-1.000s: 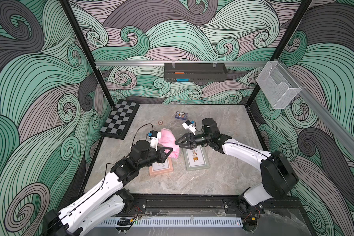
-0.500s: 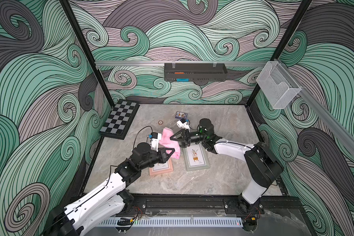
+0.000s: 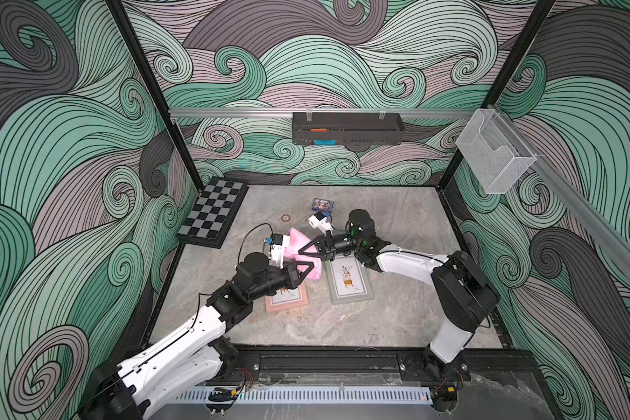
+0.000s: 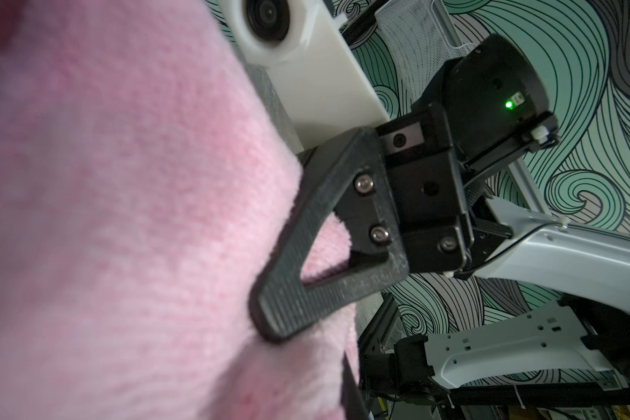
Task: Wipe the picture frame with a cloth
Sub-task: Adjust the cleaning item, then wipe the dirt from the picture frame.
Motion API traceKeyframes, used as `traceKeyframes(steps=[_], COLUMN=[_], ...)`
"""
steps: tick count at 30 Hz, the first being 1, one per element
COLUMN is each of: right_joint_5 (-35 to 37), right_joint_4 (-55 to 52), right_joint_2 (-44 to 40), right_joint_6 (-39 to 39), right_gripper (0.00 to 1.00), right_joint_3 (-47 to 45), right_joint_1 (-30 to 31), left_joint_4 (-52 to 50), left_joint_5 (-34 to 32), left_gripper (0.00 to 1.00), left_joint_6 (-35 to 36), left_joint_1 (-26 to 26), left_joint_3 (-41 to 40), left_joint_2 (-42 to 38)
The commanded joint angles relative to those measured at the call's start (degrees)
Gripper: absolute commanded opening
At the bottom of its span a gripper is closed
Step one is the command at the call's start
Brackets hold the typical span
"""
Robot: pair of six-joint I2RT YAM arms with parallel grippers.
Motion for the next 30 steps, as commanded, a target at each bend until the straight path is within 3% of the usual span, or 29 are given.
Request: traceKeyframes(steps=[1, 3, 5, 10, 13, 20, 25, 30], right_joint_5=[-0.37, 7.76, 20.97, 35.96, 40.72, 47.34, 49.94, 49.22], right_joint_4=[-13.52, -36.98, -56.25, -66.27, -66.92, -67.77, -68.13, -68.24], right_joint_2=[-1.39, -2.83, -3.01, -0.11, 2.49, 7.79, 10.12, 11.88], right_joint_6=[-13.17, -30.40, -44.79, -54.06, -56.23, -59.12, -59.65, -59.74], right_gripper=[0.00, 0.00, 0.00, 0.00, 0.00, 0.00, 0.00, 0.00], right_joint_3=[4.20, 10.08, 17.08, 23.24, 24.28, 26.69, 28.77, 30.36], right_joint_1=[0.44, 0.08, 0.67, 0.61, 0.84, 5.78, 7.55, 7.98], left_joint_4=[-6.27, -15.33, -25.14, -35.49, -39.30, -32.68, -29.37, -24.43], left_joint_5=[-2.58, -6.78, -12.30, -22.04, -28.47, -39.77, -41.21, -41.89], left_gripper=[0.00, 0.12, 0.27, 0.53, 0.68, 0.72, 0.69, 0.66], left_joint_6=[1.65, 3.55, 4.52, 4.05, 2.13, -2.70, -6.23, -4.87], left_joint_1=[0.20, 0.20, 0.23, 0.29, 0.29, 0.86, 2.27, 3.22], left_joint_3=[1.90, 3.91, 5.66, 3.65, 2.44, -1.67, -0.80, -2.48], left_joint_2=[-0.91, -2.33, -4.40, -10.13, -11.33, 0.56, 13.04, 16.96])
